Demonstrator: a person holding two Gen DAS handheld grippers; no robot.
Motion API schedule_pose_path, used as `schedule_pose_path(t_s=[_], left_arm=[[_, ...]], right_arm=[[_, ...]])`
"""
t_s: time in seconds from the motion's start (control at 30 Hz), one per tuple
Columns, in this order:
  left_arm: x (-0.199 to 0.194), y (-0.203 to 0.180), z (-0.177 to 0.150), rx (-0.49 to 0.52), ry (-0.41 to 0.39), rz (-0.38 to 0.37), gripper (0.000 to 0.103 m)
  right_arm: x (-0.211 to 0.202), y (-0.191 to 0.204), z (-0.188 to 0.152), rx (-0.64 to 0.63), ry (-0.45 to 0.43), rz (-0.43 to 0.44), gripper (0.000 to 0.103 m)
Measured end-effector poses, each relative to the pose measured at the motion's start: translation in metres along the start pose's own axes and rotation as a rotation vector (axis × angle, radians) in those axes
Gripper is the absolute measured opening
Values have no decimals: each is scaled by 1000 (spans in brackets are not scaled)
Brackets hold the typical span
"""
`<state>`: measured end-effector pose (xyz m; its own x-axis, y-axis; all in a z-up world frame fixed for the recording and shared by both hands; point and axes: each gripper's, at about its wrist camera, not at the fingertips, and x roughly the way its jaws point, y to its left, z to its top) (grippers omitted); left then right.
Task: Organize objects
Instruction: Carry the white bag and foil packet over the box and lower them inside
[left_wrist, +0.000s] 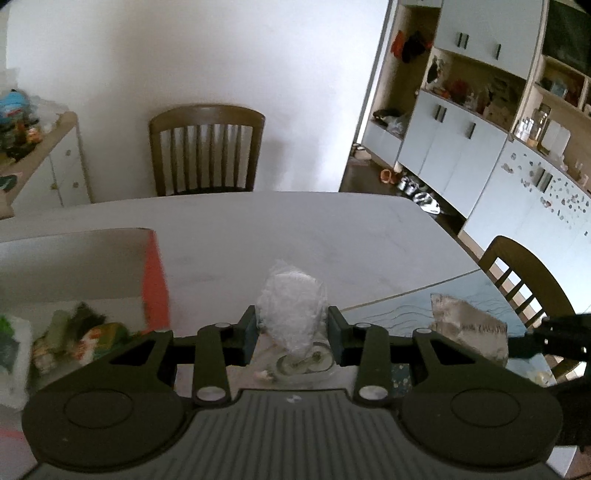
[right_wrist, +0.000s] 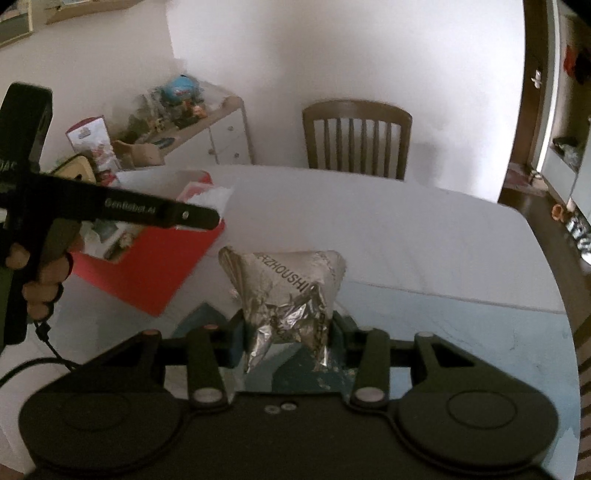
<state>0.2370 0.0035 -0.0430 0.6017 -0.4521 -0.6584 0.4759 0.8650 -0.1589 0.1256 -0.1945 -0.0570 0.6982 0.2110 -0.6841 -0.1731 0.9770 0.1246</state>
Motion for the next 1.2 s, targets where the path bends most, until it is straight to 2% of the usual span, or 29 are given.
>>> schedule_pose_path(t_s=[0.4,0.63,0.97,1.2], left_arm=[[-60,56,-13,-60,-30,71,38],[-86,92,-21,-83,-50,123,38],[-96,144,-36,-118,-24,215,38],[-86,182,-24,-125,-24,273,38]], right_arm=[[4,60,49,-96,-24,75,43],[15,99,66,-142,-31,127,43],[50,146,85,-183,-13,151,43],[84,172,100,-216,1,134,44]])
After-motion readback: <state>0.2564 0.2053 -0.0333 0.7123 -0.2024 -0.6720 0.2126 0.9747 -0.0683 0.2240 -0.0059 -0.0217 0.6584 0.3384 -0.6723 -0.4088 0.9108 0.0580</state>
